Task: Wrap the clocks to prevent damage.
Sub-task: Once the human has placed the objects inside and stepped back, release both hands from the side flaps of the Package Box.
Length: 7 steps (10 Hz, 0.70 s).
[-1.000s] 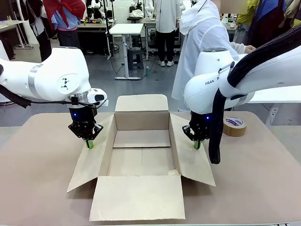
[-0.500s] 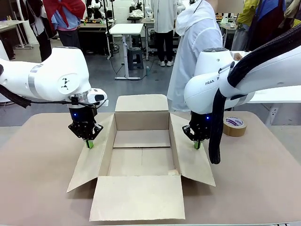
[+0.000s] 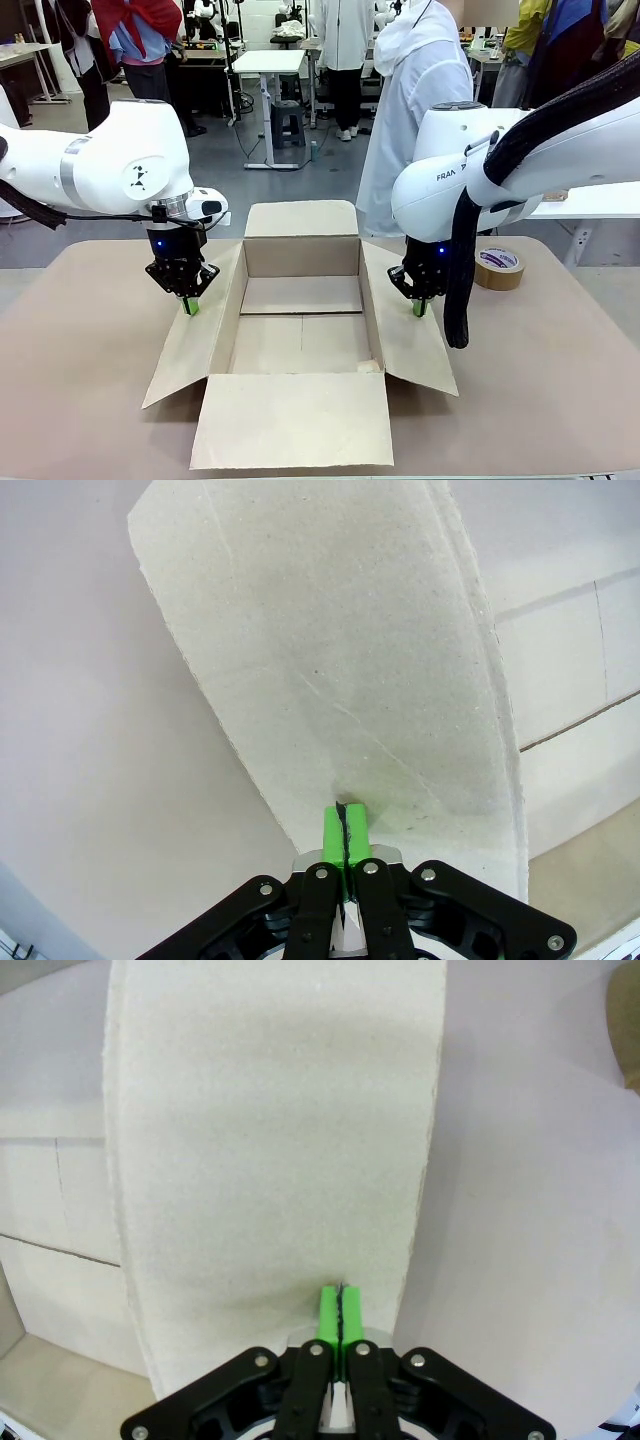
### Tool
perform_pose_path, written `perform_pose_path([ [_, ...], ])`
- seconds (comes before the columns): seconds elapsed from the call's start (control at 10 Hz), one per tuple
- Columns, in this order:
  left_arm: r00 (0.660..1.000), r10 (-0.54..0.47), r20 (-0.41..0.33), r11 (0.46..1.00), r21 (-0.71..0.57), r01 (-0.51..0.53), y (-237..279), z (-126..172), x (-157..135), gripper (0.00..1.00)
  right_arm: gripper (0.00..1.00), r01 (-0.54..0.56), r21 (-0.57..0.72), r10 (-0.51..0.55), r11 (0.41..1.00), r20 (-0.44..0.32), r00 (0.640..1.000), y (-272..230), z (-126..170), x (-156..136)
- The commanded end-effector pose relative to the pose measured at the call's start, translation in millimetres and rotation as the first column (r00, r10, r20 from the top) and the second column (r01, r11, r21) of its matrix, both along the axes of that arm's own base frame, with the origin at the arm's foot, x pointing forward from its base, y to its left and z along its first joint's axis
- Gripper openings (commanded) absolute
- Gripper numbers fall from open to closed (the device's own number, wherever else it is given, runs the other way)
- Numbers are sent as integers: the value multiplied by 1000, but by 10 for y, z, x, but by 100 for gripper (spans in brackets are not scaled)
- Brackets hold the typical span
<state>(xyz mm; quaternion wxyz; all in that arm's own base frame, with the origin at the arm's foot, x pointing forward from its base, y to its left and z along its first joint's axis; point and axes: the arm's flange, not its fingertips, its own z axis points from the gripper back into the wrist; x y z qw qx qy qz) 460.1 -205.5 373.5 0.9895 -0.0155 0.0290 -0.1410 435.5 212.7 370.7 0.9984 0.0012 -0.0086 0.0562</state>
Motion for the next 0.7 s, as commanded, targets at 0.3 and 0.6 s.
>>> perform_pose_path([
  [0.3, 1000, -10, -6, 1000, 4, 10, 4, -6, -11, 0, 1, -6, -8, 6, 1000, -1, 1000, 5, -4, -7],
  [0.6, 1000, -10, -6, 1000, 4, 10, 4, -6, -11, 0, 1, -6, -8, 6, 1000, -1, 1000, 5, -4, -7],
])
